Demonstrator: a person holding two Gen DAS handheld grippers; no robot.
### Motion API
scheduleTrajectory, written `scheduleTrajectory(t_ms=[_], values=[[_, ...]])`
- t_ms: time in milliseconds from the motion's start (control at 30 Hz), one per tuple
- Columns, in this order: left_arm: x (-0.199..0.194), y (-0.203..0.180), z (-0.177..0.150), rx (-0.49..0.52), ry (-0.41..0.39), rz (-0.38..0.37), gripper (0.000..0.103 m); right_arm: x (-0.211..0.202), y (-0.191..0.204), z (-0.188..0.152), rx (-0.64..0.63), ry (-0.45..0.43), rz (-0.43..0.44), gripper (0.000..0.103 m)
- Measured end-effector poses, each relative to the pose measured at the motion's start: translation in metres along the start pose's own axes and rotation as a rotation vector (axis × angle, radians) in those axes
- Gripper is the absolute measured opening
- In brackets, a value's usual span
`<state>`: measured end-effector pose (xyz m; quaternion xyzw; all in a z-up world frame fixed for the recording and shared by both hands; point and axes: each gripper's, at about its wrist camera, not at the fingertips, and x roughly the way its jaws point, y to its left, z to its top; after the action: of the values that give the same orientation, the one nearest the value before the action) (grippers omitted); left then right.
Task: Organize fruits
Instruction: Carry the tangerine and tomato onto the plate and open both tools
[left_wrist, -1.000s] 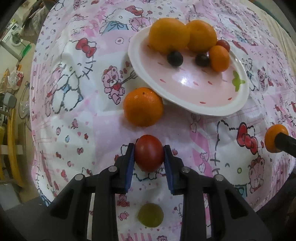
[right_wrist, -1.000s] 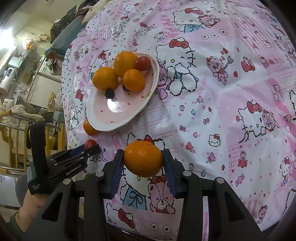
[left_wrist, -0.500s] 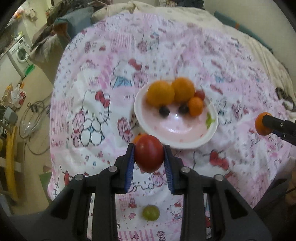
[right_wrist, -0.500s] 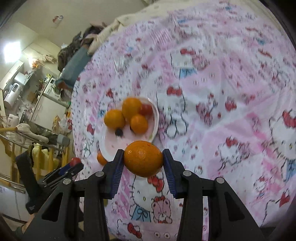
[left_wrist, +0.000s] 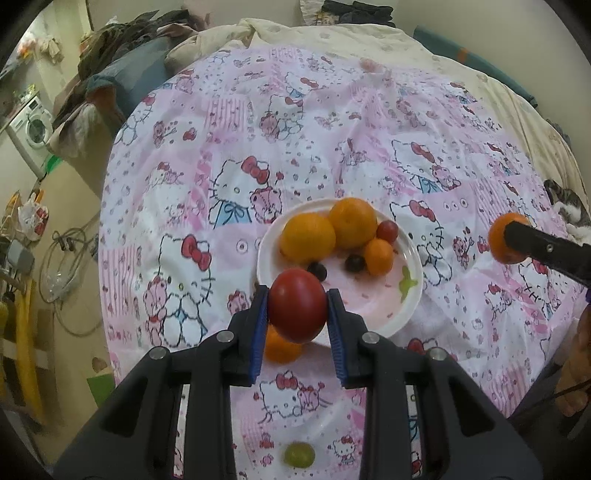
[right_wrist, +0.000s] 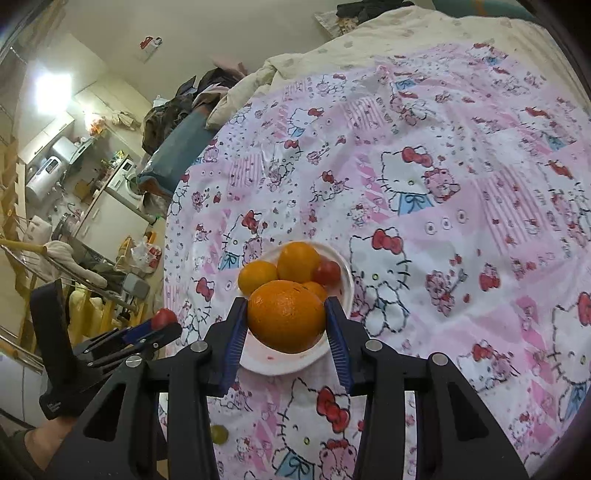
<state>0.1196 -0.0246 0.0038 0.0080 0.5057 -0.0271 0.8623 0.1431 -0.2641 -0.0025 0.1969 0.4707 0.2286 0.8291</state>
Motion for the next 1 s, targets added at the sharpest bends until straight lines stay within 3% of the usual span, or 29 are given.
scheduleTrajectory(t_ms=[267,400,667,1000], values=[[0.040,-0.013,0.010,0.056,0.071,-0.002,0.026,0.052,-0.011,0.003,0.102,0.136,0.085,0.044],[0.061,-0.011,0.005,0.054,0.108,-0.011,0.026,0.080,-0.013,-0.006,0.127,0.202,0.073,0.044],[0.084,-0.008,0.001,0.067,0.147,0.005,0.027,0.112,-0.019,-0.017,0.163,0.280,0.060,0.045],[0.099,-0.001,0.003,0.020,0.170,-0.012,0.027,0.127,-0.030,-0.025,0.189,0.309,0.053,0.046]])
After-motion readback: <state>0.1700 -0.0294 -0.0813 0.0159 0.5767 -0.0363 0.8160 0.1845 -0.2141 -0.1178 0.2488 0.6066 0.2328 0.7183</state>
